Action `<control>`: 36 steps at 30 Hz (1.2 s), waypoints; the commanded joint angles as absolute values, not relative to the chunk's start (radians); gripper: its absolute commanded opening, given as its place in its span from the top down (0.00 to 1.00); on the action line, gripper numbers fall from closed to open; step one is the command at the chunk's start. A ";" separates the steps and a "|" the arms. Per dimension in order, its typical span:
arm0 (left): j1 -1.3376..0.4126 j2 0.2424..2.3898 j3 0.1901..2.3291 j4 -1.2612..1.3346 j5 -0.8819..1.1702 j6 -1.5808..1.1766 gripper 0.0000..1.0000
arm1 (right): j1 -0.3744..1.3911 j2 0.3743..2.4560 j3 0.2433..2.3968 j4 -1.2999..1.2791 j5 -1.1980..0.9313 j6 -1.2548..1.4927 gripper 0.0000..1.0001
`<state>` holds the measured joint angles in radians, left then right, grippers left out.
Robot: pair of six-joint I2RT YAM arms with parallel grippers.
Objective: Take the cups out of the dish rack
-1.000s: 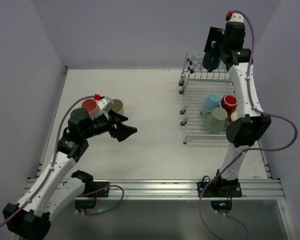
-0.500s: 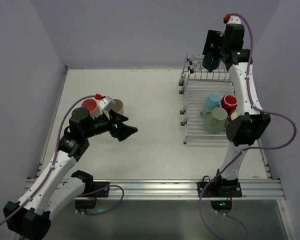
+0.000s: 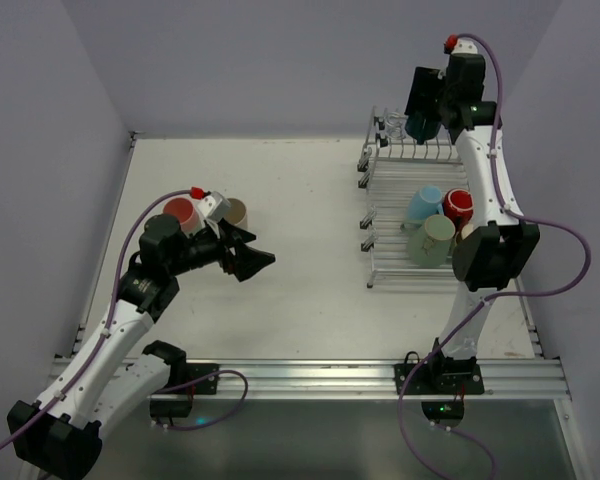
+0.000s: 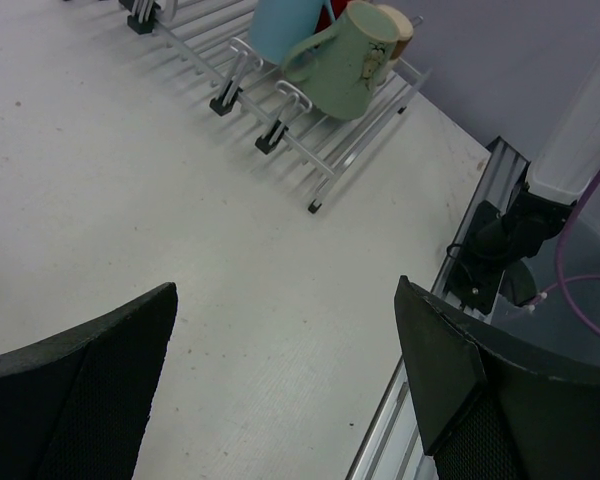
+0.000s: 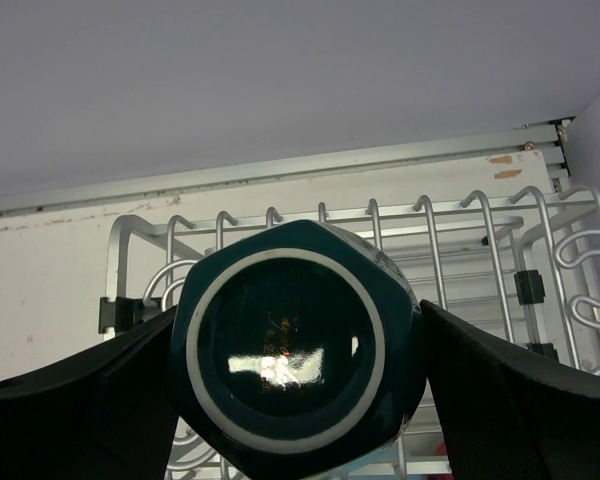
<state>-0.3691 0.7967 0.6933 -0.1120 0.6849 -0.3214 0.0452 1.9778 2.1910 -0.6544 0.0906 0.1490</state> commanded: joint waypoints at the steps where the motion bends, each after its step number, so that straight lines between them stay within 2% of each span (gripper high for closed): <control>1: -0.374 0.796 0.703 -0.083 0.675 -0.307 0.07 | 0.040 1.944 2.169 -0.624 0.091 0.152 0.13; 2: -0.374 0.796 0.703 -0.083 0.673 -0.308 0.07 | 0.040 1.941 2.168 -0.623 0.086 0.155 0.21; 4: -0.373 0.795 0.703 -0.084 0.670 -0.308 0.07 | 0.040 1.936 2.166 -0.615 0.087 0.158 0.27; 5: -0.374 0.793 0.703 -0.084 0.666 -0.307 0.07 | 0.041 1.931 2.160 -0.606 0.095 0.160 0.34; 7: -0.373 0.788 0.701 -0.086 0.661 -0.307 0.07 | 0.041 1.899 2.119 -0.560 0.106 0.164 0.42; 8: -0.373 0.788 0.701 -0.087 0.658 -0.305 0.07 | 0.041 1.885 2.103 -0.542 0.118 0.164 0.50; 12: -0.373 0.796 0.707 -0.087 0.653 -0.310 0.07 | 0.040 1.830 2.082 -0.471 0.140 0.179 0.65; 15: -0.374 0.804 0.713 -0.084 0.650 -0.334 0.08 | 0.040 1.786 2.083 -0.437 0.137 0.192 0.69; 20: -0.374 0.792 0.735 -0.065 0.647 -0.405 0.08 | 0.040 1.688 2.007 -0.370 0.117 0.222 0.70; 25: -0.376 0.819 0.739 0.104 0.701 -0.534 0.10 | 0.041 1.542 1.847 -0.290 0.010 0.319 0.71; 30: -0.397 0.877 0.718 0.351 0.750 -0.735 0.11 | 0.054 1.362 1.533 -0.080 -0.188 0.558 0.73; 36: -0.475 0.911 0.701 0.543 0.663 -0.885 0.11 | 0.164 1.161 1.162 0.251 -0.386 0.833 0.73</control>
